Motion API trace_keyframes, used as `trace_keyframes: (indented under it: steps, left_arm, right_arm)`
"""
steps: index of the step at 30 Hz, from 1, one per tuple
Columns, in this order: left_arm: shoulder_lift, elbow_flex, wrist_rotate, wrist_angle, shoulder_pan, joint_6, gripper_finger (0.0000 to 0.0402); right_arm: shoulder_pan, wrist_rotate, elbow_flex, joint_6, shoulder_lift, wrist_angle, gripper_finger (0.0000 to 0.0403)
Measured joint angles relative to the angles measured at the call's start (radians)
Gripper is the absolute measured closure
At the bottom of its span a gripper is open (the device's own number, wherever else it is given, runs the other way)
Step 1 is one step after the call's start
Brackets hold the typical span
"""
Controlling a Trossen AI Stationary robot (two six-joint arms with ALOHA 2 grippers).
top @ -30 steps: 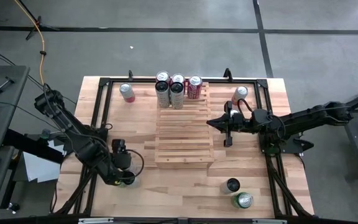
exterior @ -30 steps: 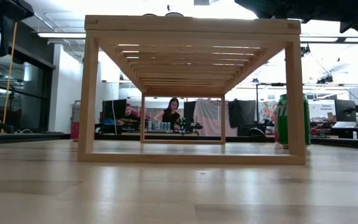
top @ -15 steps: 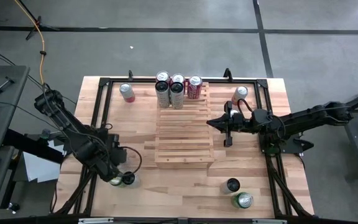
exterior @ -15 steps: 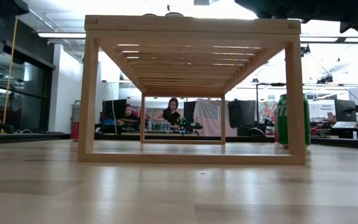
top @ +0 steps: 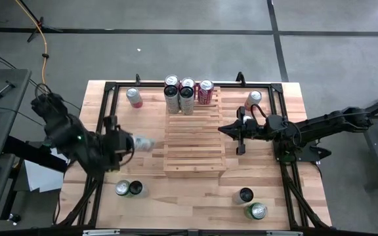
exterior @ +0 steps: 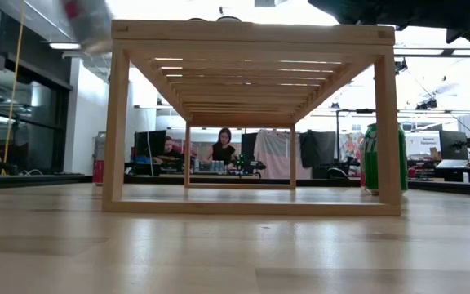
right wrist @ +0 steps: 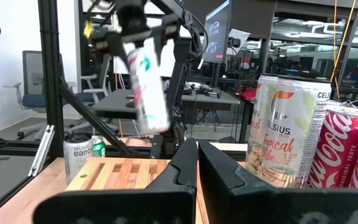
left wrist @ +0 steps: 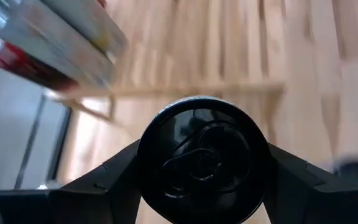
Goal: Place canned beverage on shelf
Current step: Align the bottom left peach vibe celsius soda can with the other tropical celsius soda can on the shelf
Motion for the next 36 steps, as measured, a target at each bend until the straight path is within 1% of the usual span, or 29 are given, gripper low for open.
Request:
trace_keyframes:
  steps: [3,5,10,14,19,24,28,31,34,36]
  left_arm:
    - [0.0,0.044,-0.061,0.062,0.042,0.072,0.0164]
    - [0.0,0.054,-0.073,0.128,0.074,0.142,0.0164]
    - [0.018,0.055,-0.036,0.313,0.162,0.332,0.0164]
    - [0.039,0.055,-0.008,0.359,0.194,0.425,0.0164]
    - [0.065,0.055,0.016,0.354,0.216,0.444,0.0164]
    - [0.083,0.055,-0.008,0.355,0.247,0.454,0.0164]
    - [0.105,0.055,-0.04,0.358,0.315,0.453,0.0164]
    - [0.118,0.055,-0.039,0.374,0.382,0.453,0.0164]
    - [0.128,0.055,0.003,0.406,0.452,0.452,0.0164]
    - [0.131,0.055,0.066,0.416,0.505,0.441,0.0164]
  right_arm:
    - [0.0,-0.005,0.0,0.002,0.0,0.001,0.0403]
    - [0.0,-0.005,0.0,0.017,0.0,0.006,0.0403]
    - [0.0,-0.007,0.0,0.019,0.0,0.022,0.0403]
    - [0.0,-0.007,0.0,0.019,0.0,0.023,0.0403]
    - [0.0,-0.008,0.0,0.018,0.0,0.02,0.0403]
    - [0.0,-0.008,0.0,0.018,0.0,0.015,0.0403]
    - [0.0,-0.008,0.0,0.018,0.0,0.016,0.0403]
    - [0.0,-0.008,0.0,0.018,0.0,0.016,0.0403]
    - [0.0,-0.007,0.0,0.018,0.0,0.02,0.0403]
    - [0.0,-0.008,0.0,0.018,0.0,0.02,0.0403]
